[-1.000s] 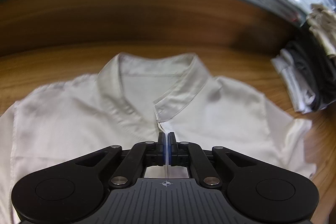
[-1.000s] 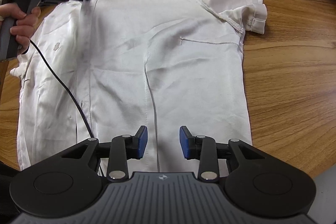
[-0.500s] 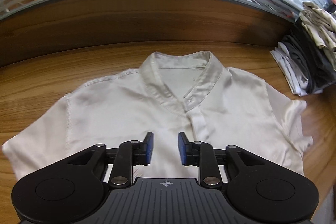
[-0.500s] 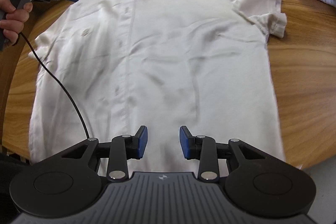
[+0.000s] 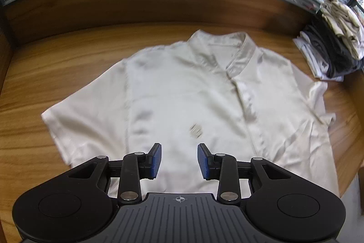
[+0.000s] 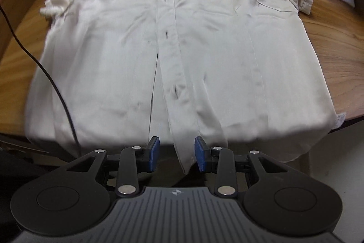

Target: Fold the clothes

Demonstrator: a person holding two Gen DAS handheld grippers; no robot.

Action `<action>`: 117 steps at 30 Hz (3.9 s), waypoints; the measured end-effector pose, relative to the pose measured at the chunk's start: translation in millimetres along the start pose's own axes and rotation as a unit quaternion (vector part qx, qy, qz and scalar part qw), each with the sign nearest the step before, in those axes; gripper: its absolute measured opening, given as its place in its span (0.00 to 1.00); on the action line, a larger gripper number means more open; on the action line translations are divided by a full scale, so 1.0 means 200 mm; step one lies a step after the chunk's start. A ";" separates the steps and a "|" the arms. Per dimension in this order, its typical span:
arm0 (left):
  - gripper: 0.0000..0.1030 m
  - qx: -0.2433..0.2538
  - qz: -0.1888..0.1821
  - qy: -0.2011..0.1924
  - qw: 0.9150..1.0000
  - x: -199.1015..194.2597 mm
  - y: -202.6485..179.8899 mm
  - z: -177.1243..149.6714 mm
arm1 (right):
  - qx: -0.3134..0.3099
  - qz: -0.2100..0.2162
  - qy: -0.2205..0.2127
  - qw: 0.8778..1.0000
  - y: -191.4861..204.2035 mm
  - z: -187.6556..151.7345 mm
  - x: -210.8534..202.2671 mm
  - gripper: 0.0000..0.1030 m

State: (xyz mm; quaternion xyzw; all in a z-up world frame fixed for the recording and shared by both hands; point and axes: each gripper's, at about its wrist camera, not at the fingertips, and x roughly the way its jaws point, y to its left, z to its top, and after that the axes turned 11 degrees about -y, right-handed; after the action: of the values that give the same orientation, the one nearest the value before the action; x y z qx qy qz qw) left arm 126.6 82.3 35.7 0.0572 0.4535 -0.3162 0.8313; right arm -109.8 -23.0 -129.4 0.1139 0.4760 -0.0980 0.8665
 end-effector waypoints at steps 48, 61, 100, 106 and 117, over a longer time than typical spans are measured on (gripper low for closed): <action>0.39 0.085 -0.070 0.086 0.990 -0.32 0.29 -0.69 | -0.031 0.029 -0.022 0.999 0.25 0.16 0.12 0.26; 0.11 0.131 -0.131 0.098 0.978 -0.31 0.14 -0.88 | -0.104 0.027 -0.014 0.994 0.30 0.27 0.24 0.30; 0.11 0.123 -0.120 0.105 0.979 -0.27 0.19 -0.93 | -0.064 0.013 -0.006 0.998 0.02 0.39 0.26 0.15; 0.11 0.122 -0.119 0.105 0.980 -0.27 0.17 -0.93 | -0.071 0.051 0.004 0.996 0.13 0.37 0.23 0.27; 0.11 0.122 -0.121 0.105 0.980 -0.27 0.18 -0.93 | -0.119 0.043 0.014 0.992 0.30 0.27 0.24 0.02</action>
State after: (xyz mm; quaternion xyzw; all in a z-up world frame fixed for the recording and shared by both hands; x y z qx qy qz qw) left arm -7.7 206.5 -37.4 0.1356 0.5001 -0.4594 0.7214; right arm -24.3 15.9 -136.4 0.0323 0.4913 -0.0015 0.8704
